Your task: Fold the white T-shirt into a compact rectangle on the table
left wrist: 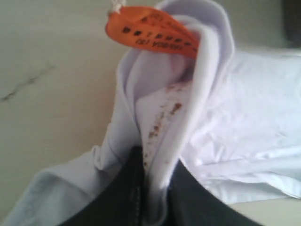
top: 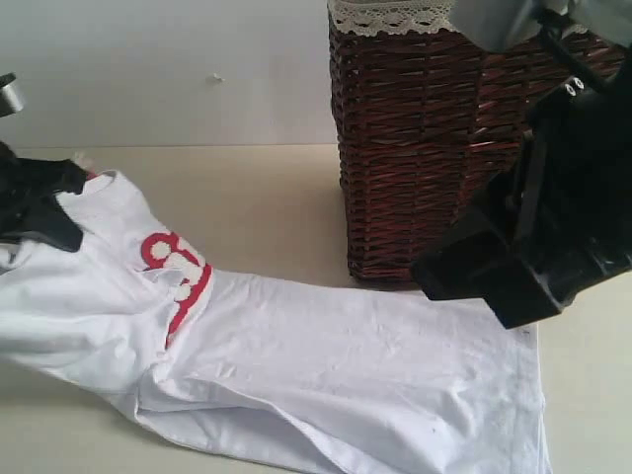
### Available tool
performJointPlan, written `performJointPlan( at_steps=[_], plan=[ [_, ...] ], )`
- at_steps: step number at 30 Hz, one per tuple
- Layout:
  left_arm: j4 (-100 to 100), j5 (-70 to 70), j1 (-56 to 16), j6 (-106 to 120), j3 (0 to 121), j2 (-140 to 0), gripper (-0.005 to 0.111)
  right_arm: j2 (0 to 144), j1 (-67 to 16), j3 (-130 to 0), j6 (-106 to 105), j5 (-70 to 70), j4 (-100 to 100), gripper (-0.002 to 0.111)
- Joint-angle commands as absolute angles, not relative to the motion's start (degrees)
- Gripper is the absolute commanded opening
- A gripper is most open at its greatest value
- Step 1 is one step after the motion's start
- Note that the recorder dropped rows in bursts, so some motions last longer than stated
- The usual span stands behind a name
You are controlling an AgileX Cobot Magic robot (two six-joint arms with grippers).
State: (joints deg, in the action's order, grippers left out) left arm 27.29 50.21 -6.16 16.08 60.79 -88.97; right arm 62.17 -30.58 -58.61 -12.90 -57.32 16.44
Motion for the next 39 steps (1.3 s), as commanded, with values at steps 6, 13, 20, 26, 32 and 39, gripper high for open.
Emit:
performJointPlan(
  at_steps=[6,13,20,26,32,39],
  plan=[
    [33.78,49.55,-20.07,15.86,63.93,-87.62,0.000,61.97,-30.70,-58.55,-13.47,-56.41,16.66,0.043],
    [40.63,37.38,-36.72,15.86,63.93,-87.73,0.000,61.97,-30.70,-58.55,-13.47,-56.25,16.66,0.043],
    [43.67,29.90,-46.78,15.86,63.93,-92.91,0.000,59.92,-30.70,-60.58,-13.47,-55.73,16.79,0.043],
    [44.97,19.77,-57.22,16.29,63.93,-99.90,0.000,53.10,-30.70,-60.93,-13.47,-55.49,16.79,0.043],
    [45.74,11.66,-61.93,17.89,64.99,-104.29,0.036,52.36,-30.70,-60.93,-13.47,-55.19,16.79,0.043],
    [44.11,10.48,-62.51,18.01,68.87,-105.35,0.069,52.36,-30.70,-60.93,-13.47,-55.53,16.79,0.043]
  ],
)
